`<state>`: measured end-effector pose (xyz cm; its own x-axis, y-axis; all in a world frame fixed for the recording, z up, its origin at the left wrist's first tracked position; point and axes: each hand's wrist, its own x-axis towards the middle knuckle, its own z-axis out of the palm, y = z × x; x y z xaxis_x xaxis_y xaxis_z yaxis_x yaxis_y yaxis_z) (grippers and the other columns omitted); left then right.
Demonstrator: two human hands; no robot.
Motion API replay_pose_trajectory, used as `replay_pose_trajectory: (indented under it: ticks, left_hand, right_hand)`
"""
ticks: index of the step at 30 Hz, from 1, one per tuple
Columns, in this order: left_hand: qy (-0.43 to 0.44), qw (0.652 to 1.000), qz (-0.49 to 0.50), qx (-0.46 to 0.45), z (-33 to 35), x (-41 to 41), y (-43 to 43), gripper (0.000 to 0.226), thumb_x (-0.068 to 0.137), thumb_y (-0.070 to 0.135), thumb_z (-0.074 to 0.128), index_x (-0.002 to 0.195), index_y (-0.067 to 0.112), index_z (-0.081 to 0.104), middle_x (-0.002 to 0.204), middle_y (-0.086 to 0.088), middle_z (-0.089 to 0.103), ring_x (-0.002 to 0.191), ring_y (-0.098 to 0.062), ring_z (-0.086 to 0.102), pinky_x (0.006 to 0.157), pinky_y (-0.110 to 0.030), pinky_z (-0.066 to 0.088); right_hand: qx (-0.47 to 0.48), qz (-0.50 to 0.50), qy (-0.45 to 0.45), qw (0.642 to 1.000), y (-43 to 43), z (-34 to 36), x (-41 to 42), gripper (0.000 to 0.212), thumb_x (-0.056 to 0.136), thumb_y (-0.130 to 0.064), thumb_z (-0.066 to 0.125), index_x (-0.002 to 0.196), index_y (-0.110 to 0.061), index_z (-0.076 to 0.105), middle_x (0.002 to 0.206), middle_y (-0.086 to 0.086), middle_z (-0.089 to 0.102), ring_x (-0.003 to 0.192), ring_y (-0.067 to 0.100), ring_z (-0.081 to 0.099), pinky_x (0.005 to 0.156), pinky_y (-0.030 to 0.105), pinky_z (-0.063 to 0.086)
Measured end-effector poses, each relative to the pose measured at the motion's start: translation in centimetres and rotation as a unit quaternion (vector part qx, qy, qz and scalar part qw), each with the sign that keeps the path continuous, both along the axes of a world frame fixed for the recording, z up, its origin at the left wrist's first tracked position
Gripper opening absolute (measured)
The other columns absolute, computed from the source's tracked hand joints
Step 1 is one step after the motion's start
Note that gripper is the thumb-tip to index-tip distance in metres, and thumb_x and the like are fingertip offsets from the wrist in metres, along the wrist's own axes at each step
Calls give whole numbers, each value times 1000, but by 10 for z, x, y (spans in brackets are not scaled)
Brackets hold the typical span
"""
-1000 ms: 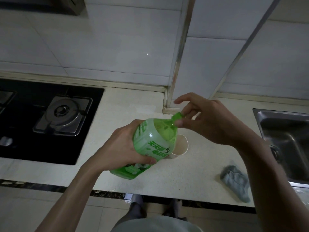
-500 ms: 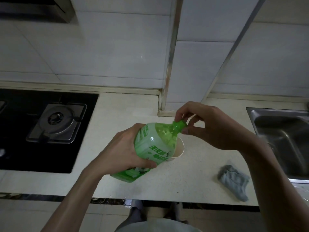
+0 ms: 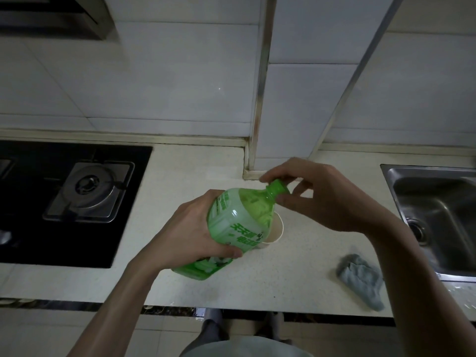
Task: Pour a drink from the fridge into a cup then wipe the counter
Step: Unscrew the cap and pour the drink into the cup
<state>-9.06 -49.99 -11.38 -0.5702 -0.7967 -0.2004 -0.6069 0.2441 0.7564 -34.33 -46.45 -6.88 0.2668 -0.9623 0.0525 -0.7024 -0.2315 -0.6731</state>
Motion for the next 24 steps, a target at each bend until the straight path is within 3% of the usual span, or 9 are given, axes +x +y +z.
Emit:
replay_pose_trajectory:
  ticks: [3,6,10,12,14,16,18,21,24]
  left_hand:
    - [-2,1000,0,-7,0,0,0,92,47,45,93,126,41,46,106,26,60,98,9,57,73,-10,45]
    - [-6,1000,-4,-8,2,-3,0,92,48,46,93,126,43,45,106,25,61,98,10,57,72,-9,45]
    - [-6,1000,-4,-1,2,-6,0,91,48,45,92,126,43,45,107,25,60,97,9,57,74,-12,46]
    - [-9,1000,-5,-3,1,-5,0,91,47,46,92,125,43,45,107,25,60,98,8,57,76,-15,48]
    - [-9,1000,-2,-3,-1,-3,-1,91,46,47,92,125,43,45,106,25,60,97,8,58,77,-18,50]
    - [-8,1000,-1,1,-1,-3,-1,92,46,47,92,125,42,46,105,24,61,96,8,58,77,-18,50]
    - [-3,1000,-3,3,-1,-3,0,92,46,45,93,126,42,46,105,25,61,96,9,58,75,-16,49]
    - [-9,1000,-10,-1,-1,-5,0,91,47,46,92,125,44,45,105,25,61,96,10,58,73,-11,46]
    - [-8,1000,-11,-2,-1,-6,0,90,46,47,92,124,45,45,106,24,61,97,8,58,74,-13,47]
  right_hand:
    - [64,5,-64,996,4,0,1,61,80,-48,61,137,-33,45,130,-13,56,107,-1,60,82,17,55]
    - [62,-68,-53,994,5,4,8,70,76,-66,43,131,-23,52,116,-13,60,96,3,63,76,22,56]
    - [8,-90,-13,996,4,5,6,32,86,-49,51,101,-25,65,79,-18,61,72,1,60,58,12,46]
    - [5,-54,9,999,3,5,1,25,87,-28,61,113,-28,60,89,-17,59,78,0,59,62,13,48]
    - [11,-13,5,1000,3,4,-5,47,85,-17,67,127,-29,52,106,-16,58,84,1,60,69,16,53]
    - [34,2,-5,999,4,5,-5,63,82,-24,71,138,-32,43,122,-14,55,93,2,61,73,20,57]
    - [62,-19,-27,998,5,6,-1,68,79,-48,62,141,-31,40,126,-14,52,95,4,62,72,23,57]
    - [68,-65,-29,995,5,9,5,56,82,-59,45,122,-22,58,100,-20,61,73,2,64,61,17,50]
    - [69,-80,-35,994,5,8,4,20,93,-32,56,103,-20,68,60,-28,61,55,-4,60,51,12,46]
